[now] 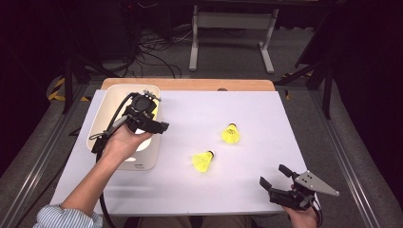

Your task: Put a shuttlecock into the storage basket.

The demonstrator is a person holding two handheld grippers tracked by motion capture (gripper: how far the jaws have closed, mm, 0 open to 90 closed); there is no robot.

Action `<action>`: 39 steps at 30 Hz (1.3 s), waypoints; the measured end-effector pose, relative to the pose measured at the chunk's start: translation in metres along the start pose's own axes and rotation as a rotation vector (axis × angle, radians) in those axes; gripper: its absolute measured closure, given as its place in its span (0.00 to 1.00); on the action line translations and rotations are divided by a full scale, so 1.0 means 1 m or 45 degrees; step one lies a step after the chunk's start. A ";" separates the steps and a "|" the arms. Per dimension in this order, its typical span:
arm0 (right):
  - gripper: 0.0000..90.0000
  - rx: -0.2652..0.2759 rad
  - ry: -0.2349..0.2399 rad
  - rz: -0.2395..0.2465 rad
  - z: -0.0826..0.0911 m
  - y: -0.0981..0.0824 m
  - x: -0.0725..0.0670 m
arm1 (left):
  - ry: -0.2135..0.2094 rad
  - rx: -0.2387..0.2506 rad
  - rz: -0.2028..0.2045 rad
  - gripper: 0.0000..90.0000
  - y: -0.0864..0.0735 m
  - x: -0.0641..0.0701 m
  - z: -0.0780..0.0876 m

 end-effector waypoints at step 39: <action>0.12 -0.008 0.002 0.003 0.000 -0.001 0.000 | -0.057 -0.019 -0.038 0.41 0.001 0.022 -0.019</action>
Point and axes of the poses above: each handheld gripper's, and its own axes: z roughly backward along the jaws, y roughly out of its top, x roughly to its right, the point moved 8 cm from there along -z, roughly forward along the jaws, and after that the axes turned 15 degrees about -z, right-handed, at the moved point
